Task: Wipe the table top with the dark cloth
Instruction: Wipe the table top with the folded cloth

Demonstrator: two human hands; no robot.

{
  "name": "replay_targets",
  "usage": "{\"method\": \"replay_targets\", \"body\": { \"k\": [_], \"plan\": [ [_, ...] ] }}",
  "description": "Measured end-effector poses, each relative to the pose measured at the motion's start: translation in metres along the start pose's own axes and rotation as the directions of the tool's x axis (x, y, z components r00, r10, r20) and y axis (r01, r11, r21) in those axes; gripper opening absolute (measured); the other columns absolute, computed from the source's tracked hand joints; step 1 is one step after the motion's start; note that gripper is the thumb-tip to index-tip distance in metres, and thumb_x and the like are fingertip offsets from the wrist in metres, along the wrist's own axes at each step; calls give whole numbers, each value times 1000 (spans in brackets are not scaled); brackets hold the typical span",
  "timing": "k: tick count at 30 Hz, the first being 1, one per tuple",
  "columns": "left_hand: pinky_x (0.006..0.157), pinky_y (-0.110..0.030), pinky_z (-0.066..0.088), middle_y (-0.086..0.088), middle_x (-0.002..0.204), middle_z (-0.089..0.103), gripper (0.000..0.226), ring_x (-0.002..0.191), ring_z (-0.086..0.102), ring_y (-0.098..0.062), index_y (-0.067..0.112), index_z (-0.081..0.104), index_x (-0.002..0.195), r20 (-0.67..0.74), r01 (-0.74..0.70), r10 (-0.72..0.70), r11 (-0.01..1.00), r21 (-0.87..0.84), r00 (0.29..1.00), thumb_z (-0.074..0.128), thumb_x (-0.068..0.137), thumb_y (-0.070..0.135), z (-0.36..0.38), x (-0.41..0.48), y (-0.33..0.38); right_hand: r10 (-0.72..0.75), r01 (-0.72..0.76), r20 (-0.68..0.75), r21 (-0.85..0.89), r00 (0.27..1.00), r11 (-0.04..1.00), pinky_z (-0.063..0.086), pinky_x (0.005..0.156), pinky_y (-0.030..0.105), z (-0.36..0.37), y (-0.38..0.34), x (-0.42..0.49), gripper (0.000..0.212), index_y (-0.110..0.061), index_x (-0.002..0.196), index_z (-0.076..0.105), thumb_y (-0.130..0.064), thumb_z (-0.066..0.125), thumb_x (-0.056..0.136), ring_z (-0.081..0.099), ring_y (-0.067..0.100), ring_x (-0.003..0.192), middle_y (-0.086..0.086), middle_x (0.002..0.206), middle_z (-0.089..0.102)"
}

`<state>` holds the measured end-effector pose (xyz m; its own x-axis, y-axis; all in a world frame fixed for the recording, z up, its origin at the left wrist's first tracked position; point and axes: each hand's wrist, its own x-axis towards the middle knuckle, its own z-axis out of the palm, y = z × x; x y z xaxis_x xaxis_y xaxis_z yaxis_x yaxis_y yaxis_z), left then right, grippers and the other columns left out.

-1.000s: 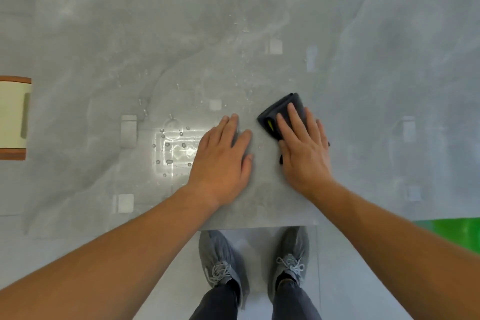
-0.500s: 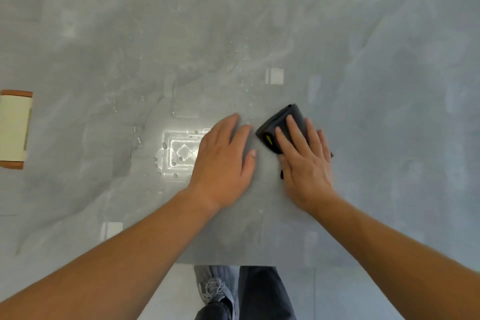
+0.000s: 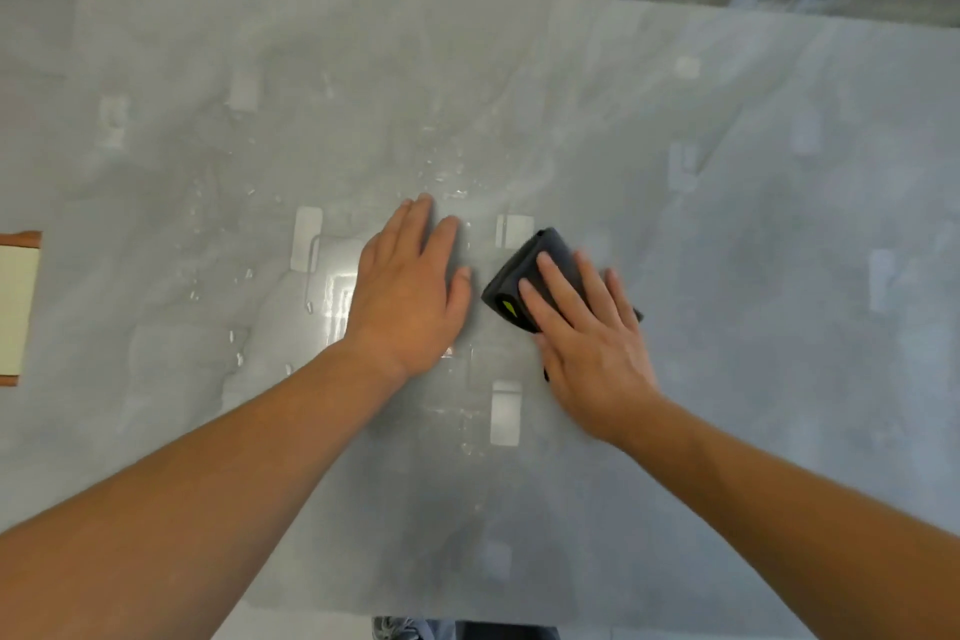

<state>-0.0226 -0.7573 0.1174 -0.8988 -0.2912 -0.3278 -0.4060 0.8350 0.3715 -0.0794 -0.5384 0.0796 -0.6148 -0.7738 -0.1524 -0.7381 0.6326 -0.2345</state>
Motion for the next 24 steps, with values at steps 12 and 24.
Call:
{"method": "replay_targets", "body": {
  "k": [12,24],
  "plan": [
    [114,-45,24,-11,154,37,36,140,32,-33,16,56,127,-17,25,-24,999,48,1000,40,100,34,-11,14,-6,291,-278,-83,133,953,951,2,124,49,-19,17,95,53,-26,156,29,-32,34,104,7,34,153,-1,167,14],
    [109,-40,24,-9,133,52,35,121,48,-33,13,62,119,-136,-62,66,998,33,989,45,95,32,-28,50,-22,378,-353,-115,189,919,916,1,124,47,-26,25,145,52,-28,155,32,-28,36,103,6,32,153,-3,167,14]
  ]
}}
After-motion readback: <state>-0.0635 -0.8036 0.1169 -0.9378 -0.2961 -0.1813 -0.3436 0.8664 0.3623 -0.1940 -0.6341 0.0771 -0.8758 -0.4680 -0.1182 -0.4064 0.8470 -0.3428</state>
